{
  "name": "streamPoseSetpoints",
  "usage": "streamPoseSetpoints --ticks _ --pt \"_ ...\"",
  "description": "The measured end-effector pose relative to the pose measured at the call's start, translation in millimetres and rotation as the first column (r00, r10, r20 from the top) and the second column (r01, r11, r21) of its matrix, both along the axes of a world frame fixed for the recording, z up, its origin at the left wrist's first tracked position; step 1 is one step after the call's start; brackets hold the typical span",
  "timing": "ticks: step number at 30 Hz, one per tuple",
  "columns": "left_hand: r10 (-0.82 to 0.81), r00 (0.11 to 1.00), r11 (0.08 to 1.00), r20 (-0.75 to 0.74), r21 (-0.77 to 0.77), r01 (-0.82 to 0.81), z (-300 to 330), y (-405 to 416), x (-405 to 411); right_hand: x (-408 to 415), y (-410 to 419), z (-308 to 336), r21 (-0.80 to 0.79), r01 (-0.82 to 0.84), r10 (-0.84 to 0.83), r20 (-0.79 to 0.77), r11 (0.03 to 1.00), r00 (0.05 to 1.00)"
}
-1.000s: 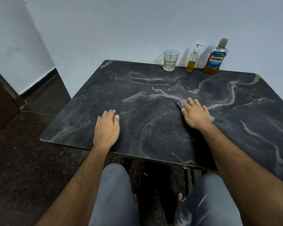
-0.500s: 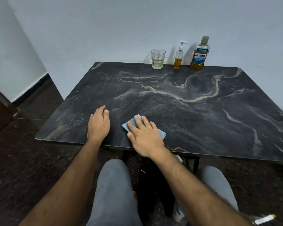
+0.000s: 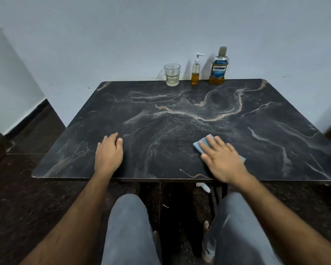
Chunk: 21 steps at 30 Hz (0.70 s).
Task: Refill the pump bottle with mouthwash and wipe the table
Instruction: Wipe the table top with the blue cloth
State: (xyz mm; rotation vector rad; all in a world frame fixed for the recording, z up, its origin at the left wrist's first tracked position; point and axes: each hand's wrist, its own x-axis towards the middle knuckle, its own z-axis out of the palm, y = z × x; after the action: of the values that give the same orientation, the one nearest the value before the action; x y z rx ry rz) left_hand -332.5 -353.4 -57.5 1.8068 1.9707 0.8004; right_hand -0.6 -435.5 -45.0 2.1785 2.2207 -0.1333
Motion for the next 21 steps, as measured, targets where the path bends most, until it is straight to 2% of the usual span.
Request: streamPoseSetpoints --ticks 5,9,15,21 --pt "-0.046 0.996 0.999 -0.077 0.006 0.047 0.0 1.4 3.3 48.3 43.7 -1.7 -0.024 0.228 -0.229 -0.039 0.973 0.973" --pt "-0.056 0.993 0.998 -0.104 0.002 0.057 1.1 2.2 3.2 30.9 87.1 -1.5 -0.004 0.288 -0.287 -0.086 0.958 0.954" --pt "-0.056 0.991 0.998 -0.124 0.011 0.058 -2.3 4.4 4.1 -15.2 152.5 5.5 -0.054 0.229 -0.234 -0.113 0.972 0.966" --pt "-0.025 0.999 1.0 -0.042 0.013 0.025 -2.7 6.1 3.4 -85.4 193.4 2.5 -0.065 0.027 -0.034 -0.109 0.998 0.993"
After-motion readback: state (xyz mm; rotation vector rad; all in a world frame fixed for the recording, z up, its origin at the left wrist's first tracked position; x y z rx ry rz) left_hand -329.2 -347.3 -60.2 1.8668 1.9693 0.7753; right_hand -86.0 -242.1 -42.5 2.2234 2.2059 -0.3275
